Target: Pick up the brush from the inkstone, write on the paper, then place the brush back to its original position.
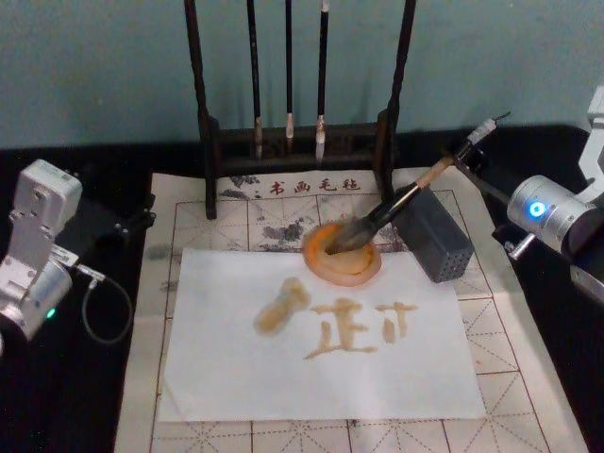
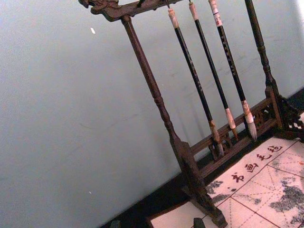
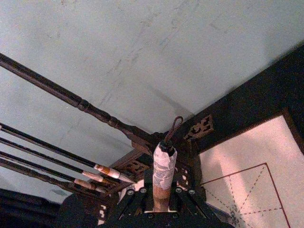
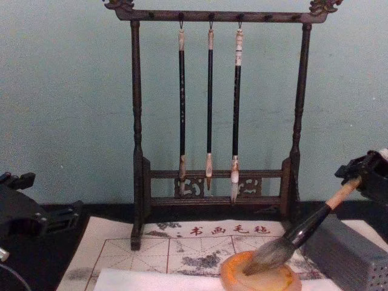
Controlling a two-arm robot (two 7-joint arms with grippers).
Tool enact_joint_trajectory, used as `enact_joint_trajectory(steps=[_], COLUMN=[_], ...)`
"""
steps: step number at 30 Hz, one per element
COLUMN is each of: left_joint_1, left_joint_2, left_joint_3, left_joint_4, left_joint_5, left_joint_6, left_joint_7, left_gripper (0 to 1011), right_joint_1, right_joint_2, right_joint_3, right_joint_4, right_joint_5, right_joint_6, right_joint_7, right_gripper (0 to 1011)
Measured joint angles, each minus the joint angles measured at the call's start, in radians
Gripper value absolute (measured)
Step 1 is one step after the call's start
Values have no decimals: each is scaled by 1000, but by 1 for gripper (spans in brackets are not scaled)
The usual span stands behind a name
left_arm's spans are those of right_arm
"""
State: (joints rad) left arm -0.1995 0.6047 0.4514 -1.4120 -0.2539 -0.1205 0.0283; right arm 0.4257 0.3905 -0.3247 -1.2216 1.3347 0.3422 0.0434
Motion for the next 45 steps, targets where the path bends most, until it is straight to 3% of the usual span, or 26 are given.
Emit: enact_joint_trajectory(steps=[37, 45], left_joint_1=[0, 0], left_joint_2=[0, 0], left_joint_3=[0, 0], left_joint_4=[0, 0], left_joint_5=[0, 0], left_joint_6=[0, 0], left_joint_7=[0, 0], left_gripper=[1001, 1001], right_joint_1=[4, 4], right_joint_2=[41, 42], right_joint_3=[-82, -83], right_joint_4=[-13, -14], right_joint_5=[61, 62], right_joint_6=[-51, -52], right_joint_7=[-26, -27], right_gripper=[185, 185])
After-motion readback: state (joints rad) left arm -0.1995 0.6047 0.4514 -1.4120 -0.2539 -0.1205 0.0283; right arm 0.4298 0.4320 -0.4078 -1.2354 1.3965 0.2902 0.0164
